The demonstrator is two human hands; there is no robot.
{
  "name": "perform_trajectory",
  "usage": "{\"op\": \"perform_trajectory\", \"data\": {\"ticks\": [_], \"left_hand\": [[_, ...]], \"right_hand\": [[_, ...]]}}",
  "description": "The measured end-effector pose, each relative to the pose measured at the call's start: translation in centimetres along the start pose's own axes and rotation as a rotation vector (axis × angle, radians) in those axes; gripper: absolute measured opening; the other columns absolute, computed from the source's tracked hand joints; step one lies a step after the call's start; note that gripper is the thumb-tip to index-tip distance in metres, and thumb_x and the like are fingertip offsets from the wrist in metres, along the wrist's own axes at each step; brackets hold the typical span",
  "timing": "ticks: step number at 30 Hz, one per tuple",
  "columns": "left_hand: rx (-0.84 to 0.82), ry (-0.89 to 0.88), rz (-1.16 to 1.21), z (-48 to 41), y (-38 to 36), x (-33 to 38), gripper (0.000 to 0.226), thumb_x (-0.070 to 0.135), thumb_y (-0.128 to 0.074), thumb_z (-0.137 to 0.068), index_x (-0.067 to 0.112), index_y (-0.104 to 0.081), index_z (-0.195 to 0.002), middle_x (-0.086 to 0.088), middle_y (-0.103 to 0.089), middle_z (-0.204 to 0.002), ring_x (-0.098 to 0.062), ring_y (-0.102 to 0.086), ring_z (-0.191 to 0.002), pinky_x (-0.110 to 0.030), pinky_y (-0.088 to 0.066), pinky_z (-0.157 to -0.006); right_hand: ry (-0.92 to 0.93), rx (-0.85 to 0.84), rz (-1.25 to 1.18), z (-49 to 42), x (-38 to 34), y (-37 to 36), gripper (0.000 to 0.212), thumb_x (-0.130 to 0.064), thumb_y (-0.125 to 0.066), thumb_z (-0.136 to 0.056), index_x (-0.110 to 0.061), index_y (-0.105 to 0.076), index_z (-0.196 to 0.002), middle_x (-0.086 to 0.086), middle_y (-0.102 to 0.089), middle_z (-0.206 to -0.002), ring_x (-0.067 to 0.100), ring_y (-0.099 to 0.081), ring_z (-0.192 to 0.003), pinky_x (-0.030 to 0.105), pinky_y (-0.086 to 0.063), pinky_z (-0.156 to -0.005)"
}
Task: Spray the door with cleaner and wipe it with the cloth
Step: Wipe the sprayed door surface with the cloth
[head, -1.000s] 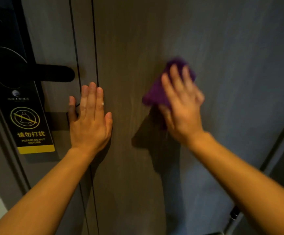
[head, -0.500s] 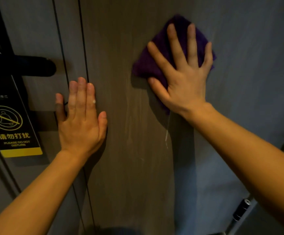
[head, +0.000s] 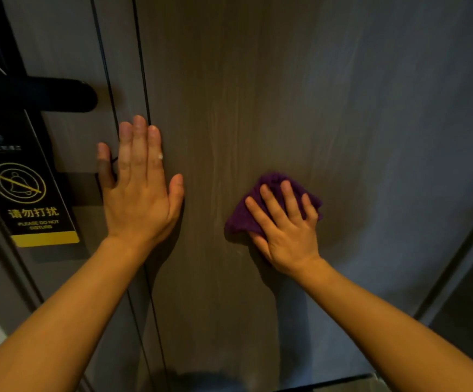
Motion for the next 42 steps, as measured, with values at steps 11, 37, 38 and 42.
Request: {"op": "perform_trajectory", "data": {"ticks": [11,37,38,42], "left_hand": [[-0.047,-0.003,0.021,-0.4,1.0,0.3,0.077,0.043,-0.04,-0.1,0.003,-0.016,-0.16,-0.018,-0.012,-0.169,-0.029,-0.006,-0.158,-0.055,-0.008,-0.126],[0.096,-0.026,0.002,-9.9,2.4,0.6,0.08,0.049,-0.038,-0.099,0.008,-0.012,-0.162,-0.011,-0.006,-0.17,-0.025,-0.006,-0.158,-0.05,-0.002,-0.126],[0.094,-0.026,0.008,-9.9,2.3,0.5,0.08,0.049,-0.038,-0.098,0.008,-0.013,-0.162,-0.011,-0.005,-0.17,-0.024,-0.004,-0.158,-0.05,-0.002,-0.126],[0.09,-0.031,0.041,-9.8,2.3,0.5,0.081,0.046,-0.043,-0.097,0.006,-0.016,-0.161,-0.013,-0.009,-0.17,-0.023,-0.002,-0.158,-0.05,-0.001,-0.126]], "right_hand": [[0.108,-0.103,-0.257,-1.6,1.8,5.6,0.063,-0.043,-0.035,-0.105,-0.028,-0.009,-0.161,-0.006,-0.003,-0.171,0.02,-0.006,-0.158,0.04,-0.027,-0.112],[-0.07,0.04,0.001,-22.7,3.1,9.8,0.068,-0.065,-0.03,-0.099,-0.041,-0.011,-0.159,-0.001,-0.005,-0.171,0.034,0.002,-0.158,0.065,-0.011,-0.12],[-0.064,0.035,-0.005,-21.6,2.7,9.3,0.068,-0.063,-0.031,-0.099,-0.04,-0.012,-0.16,-0.001,-0.006,-0.171,0.033,0.001,-0.158,0.064,-0.012,-0.121],[-0.044,0.028,-0.033,-17.6,1.6,7.6,0.071,-0.058,-0.041,-0.099,-0.035,-0.015,-0.16,-0.001,-0.005,-0.17,0.031,-0.002,-0.158,0.058,-0.015,-0.123]]}}
Point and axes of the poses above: each hand's wrist, its own z-axis away from the middle knuckle, its own y-axis out of the back of the hand, x = y × z, the point moved 6 cm from there along -z, towards the middle knuckle
